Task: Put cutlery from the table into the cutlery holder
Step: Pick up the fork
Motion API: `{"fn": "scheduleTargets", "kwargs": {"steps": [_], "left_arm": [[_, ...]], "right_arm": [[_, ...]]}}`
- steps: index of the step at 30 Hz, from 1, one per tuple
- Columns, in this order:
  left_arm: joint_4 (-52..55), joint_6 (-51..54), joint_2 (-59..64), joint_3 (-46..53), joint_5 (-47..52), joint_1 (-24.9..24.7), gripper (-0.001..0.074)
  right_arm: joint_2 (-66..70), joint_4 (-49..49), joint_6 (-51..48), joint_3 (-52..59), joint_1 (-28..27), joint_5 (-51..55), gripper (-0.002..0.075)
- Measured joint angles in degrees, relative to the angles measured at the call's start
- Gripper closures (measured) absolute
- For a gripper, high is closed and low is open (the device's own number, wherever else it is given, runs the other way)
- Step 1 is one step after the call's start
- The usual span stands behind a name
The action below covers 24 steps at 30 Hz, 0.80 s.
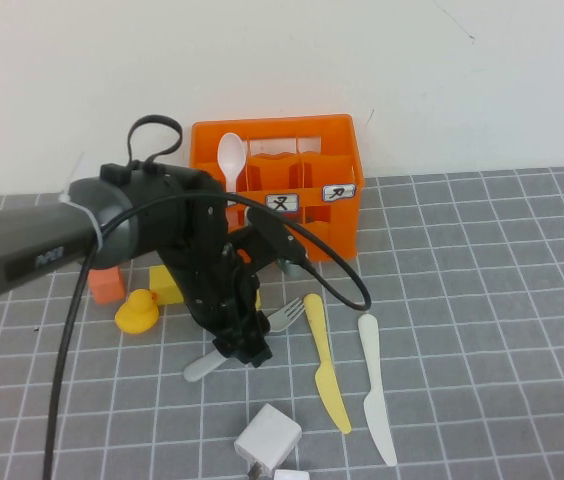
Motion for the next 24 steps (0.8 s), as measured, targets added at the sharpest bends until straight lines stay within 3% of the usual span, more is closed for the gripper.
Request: {"fn": "scheduleTargets", "kwargs": {"steps": [16,19,24], "left_arm": [[0.21,-1.57,5.75,-2.41,-5.03,0.0,0.0401],[0.21,-1.8,5.97,-2.5,-6.03,0.0,0.0433],[0.29,-1.85,6.83,-2.5,-5.28,0.0,0.0568]], "right_arm": [[0.0,0.0,0.0,0.0,0.0,0.0,0.0729],[0.0,0.0,0.0,0.0,0.0,0.0,0.0729],[0.0,0.0,0.0,0.0,0.0,0.0,0.0729]]}}
